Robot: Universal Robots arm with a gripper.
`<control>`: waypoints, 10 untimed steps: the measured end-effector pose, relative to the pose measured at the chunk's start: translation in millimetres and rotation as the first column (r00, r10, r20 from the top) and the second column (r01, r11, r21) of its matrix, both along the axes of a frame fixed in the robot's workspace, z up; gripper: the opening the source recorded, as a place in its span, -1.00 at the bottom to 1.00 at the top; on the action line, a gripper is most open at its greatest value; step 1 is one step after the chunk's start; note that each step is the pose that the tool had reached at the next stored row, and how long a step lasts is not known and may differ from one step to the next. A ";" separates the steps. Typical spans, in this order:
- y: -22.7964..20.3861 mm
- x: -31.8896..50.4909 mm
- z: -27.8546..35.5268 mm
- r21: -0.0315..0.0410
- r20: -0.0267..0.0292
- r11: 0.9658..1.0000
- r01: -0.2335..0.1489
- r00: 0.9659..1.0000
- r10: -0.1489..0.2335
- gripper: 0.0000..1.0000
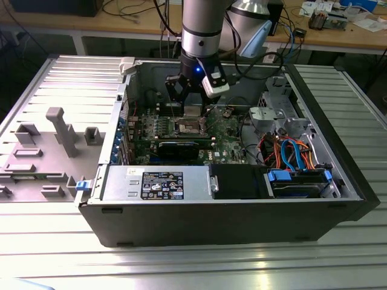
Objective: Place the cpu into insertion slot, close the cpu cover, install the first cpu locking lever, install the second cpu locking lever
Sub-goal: 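Place the cpu into insertion slot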
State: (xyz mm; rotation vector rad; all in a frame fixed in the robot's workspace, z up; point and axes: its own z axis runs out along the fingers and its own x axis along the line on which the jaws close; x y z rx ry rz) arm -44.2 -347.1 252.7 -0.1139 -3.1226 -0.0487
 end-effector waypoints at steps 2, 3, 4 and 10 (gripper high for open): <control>0.0 0.0 -0.3 0.000 0.000 1.000 0.003 1.000 -0.003 0.09; 0.0 0.0 -0.3 0.000 0.000 1.000 0.003 1.000 -0.003 0.09; 0.0 0.0 -0.4 0.000 0.000 1.000 0.004 1.000 -0.004 0.09; 0.0 0.0 -0.9 -0.001 0.000 1.000 0.008 1.000 -0.008 0.09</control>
